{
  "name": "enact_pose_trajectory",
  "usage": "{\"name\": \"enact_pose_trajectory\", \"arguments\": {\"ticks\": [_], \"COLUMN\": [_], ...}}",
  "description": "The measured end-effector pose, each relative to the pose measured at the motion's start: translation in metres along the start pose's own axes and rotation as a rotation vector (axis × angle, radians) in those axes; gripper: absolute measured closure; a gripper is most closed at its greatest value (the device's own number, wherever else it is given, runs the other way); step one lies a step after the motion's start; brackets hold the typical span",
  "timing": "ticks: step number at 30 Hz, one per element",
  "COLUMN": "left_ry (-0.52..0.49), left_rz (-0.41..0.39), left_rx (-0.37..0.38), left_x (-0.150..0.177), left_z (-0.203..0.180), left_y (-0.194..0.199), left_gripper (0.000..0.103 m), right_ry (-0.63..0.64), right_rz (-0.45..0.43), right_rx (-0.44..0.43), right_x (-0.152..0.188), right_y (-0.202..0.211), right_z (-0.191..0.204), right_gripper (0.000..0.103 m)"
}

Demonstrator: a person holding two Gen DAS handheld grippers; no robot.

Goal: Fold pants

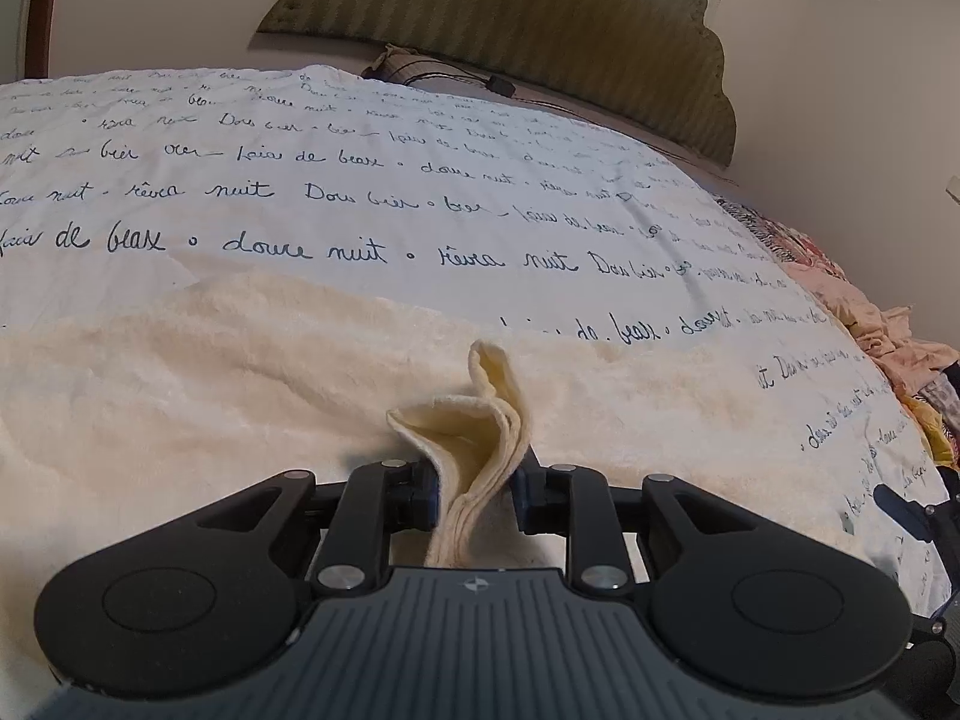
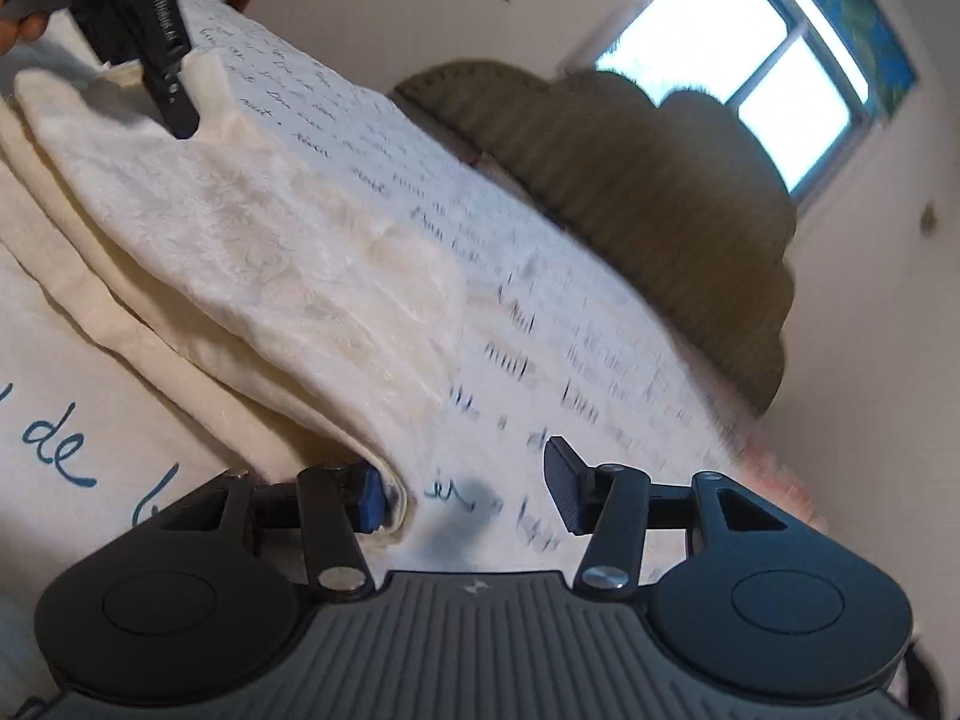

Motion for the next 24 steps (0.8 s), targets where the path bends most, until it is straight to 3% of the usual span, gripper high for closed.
{"name": "enact_pose_trajectory", "arguments": {"ticks": [5,8,11,14,16,19,22,24], "left_ry": [0.002,0.034,0.068,0.108,0.077,0.018,-0.013,-0.037], "left_rz": [0.006,0.002,-0.01,-0.057,-0.106,-0.117,-0.096,-0.056], "left_rx": [-0.003,-0.024,-0.059,-0.092,-0.105,-0.027,0.054,0.049], "left_x": [0.001,0.001,-0.002,-0.01,-0.022,-0.036,-0.041,-0.036], "left_z": [0.002,0.013,0.031,0.043,0.038,0.011,-0.015,-0.023], "left_y": [0.001,0.012,0.026,0.045,0.054,0.05,0.033,0.011], "left_gripper": [0.073,0.052,0.049,0.05,0.05,0.05,0.049,0.049], "right_ry": [0.083,0.091,-0.012,-0.203,-0.335,-0.314,-0.222,-0.179], "right_rz": [0.014,0.05,0.121,0.052,0.003,-0.021,0.073,0.152], "right_rx": [-0.002,-0.107,-0.299,-0.42,-0.493,-0.538,-0.541,-0.531], "right_x": [0.0,-0.002,-0.008,-0.032,-0.052,-0.079,-0.089,-0.08], "right_y": [0.002,0.014,0.032,0.043,0.04,0.018,-0.022,-0.047], "right_z": [0.008,0.002,-0.016,-0.041,-0.048,-0.026,0.007,0.024], "right_gripper": [0.053,0.052,0.052,0.052,0.052,0.053,0.059,0.06]}}
Point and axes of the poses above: each gripper's, at about its wrist camera, not at the fingertips, and y roughly against the way its jaws point, z to its left, x to its underside, the point moved 7 cm from there along -y, roughly the way its jaws point, and after that the axes turned 15 degrees about -y, right-handed, at the moved point
